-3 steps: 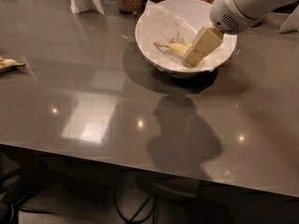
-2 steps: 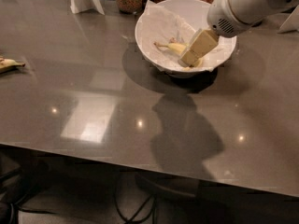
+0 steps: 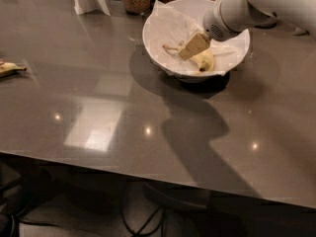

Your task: Pick banana from white bowl

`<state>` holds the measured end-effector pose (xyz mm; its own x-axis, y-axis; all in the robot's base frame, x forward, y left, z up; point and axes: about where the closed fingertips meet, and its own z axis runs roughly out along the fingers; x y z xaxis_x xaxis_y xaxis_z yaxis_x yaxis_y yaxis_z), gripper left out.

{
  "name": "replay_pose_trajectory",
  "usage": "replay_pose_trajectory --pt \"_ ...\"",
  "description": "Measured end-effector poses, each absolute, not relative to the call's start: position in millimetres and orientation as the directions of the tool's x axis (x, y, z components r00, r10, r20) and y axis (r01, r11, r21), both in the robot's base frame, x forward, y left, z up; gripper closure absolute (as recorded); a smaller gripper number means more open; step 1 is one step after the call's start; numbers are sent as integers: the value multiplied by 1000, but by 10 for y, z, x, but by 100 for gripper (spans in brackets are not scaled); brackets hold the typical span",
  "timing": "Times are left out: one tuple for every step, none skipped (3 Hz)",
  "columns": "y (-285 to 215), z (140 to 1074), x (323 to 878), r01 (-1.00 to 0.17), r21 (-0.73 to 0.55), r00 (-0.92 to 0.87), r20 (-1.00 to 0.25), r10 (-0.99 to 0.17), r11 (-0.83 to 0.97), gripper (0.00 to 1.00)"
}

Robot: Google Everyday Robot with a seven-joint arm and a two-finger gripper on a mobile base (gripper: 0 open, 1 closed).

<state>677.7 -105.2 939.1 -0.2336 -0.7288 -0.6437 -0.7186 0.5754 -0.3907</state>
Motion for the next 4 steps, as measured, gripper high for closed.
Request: replay_pose_trajectory --pt "-1054 9212 6986 -706 -387 -267 -630 -729 593 38" --pt "-1124 9016 7076 -696 -371 -325 -601 -730 615 36" --pt "-1187 8879 7108 -689 -359 -370 -574 -731 630 36" --pt "-1269 8754 7093 -682 -338 -421 -544 -726 649 36"
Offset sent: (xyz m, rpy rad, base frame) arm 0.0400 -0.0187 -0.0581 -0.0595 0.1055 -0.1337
